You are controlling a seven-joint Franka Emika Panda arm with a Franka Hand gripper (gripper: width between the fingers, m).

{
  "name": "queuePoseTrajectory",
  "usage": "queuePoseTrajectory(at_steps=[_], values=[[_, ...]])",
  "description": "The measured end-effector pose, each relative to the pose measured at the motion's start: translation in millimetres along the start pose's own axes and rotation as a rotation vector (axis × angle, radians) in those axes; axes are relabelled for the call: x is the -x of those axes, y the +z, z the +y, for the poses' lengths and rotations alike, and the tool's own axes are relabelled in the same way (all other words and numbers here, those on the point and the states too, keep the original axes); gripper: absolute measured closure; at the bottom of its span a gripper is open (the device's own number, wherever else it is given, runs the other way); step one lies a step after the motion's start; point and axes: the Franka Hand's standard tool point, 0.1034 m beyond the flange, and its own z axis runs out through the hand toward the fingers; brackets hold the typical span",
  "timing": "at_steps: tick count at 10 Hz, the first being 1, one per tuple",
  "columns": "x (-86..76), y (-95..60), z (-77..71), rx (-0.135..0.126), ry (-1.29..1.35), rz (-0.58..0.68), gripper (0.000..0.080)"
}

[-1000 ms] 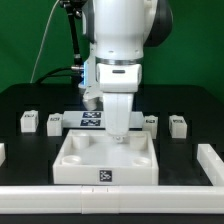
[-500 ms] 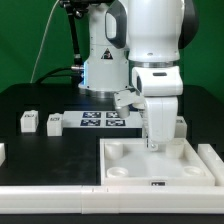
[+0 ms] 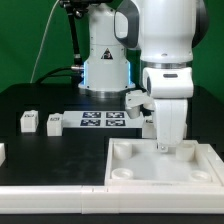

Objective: Assemble one leg

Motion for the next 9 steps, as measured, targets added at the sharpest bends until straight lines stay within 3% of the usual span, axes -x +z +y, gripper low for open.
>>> queuePoseTrajectory(at_steps=[2, 4, 5, 6, 7, 9], values=[[0.3, 0.1, 0.0, 0.0, 0.001, 0.0, 0.0741], [0.5, 0.1, 0.0, 0.0, 0.001, 0.0, 0.043], [0.5, 0.1, 0.0, 0.0, 0.002, 0.0, 0.043], [0.6, 0.1, 0.1, 0.0, 0.002, 0.0, 0.0249], [0.7, 0.1, 0.1, 0.0, 0.002, 0.0, 0.0178], [0.8, 0.1, 0.1, 0.0, 0.002, 0.0, 0.0155]])
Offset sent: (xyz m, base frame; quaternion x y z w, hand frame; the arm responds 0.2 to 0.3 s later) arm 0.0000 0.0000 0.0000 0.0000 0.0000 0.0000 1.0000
